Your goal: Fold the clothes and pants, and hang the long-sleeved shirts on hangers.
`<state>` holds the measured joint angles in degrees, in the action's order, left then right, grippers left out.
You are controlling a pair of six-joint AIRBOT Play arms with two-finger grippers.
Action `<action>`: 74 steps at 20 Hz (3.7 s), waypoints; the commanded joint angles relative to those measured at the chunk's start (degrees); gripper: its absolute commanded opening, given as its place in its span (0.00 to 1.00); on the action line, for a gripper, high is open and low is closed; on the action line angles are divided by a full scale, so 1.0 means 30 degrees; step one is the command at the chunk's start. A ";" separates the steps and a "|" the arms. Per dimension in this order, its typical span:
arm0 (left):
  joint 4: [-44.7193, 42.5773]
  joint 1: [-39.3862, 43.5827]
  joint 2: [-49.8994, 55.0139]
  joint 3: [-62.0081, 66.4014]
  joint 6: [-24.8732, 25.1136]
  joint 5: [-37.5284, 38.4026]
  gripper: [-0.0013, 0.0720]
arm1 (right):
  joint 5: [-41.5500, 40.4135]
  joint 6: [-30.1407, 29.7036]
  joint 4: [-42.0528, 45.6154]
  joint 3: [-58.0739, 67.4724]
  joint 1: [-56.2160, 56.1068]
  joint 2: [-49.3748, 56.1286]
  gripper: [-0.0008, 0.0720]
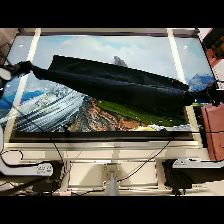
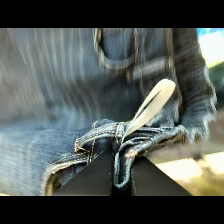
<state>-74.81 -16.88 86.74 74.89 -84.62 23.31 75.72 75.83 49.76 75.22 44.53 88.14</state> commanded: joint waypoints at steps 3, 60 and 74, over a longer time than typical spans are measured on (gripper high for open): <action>0.0503 0.1559 0.4962 0.4809 -0.2565 -0.1581 0.06 | -0.5508 0.1712 -0.2747 0.0022 -0.0976 0.1355 0.07; 1.0601 0.2331 1.1876 0.7395 -0.4029 -0.1654 0.62 | -2.2928 0.7344 0.2004 0.0022 -0.7563 0.3876 0.82; 0.2608 0.2375 0.6069 0.7402 -0.0495 0.2849 0.07 | -1.7442 0.2018 0.2994 0.0029 -0.7956 0.1173 0.69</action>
<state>-59.29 -9.67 110.69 97.03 -87.22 25.19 15.70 88.90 58.46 75.26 21.41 94.83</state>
